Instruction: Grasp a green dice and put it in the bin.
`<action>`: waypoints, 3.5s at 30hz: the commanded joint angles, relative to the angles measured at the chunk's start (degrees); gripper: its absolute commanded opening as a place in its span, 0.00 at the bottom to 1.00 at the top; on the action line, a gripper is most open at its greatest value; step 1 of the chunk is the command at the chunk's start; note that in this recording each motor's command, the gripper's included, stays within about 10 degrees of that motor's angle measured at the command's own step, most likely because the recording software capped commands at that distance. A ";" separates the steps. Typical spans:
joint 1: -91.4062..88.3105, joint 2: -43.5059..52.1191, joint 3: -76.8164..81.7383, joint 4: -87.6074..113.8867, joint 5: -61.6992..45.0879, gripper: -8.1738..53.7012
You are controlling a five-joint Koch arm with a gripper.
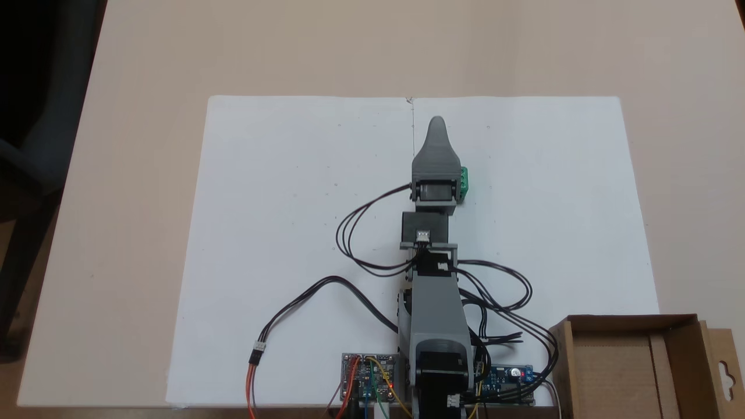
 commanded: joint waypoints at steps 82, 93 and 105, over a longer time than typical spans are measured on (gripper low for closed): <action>14.94 -29.88 -79.54 144.32 -12.83 0.82; 14.06 -36.56 -79.63 139.39 -11.34 0.82; 13.36 -42.01 -79.54 135.88 -11.07 0.82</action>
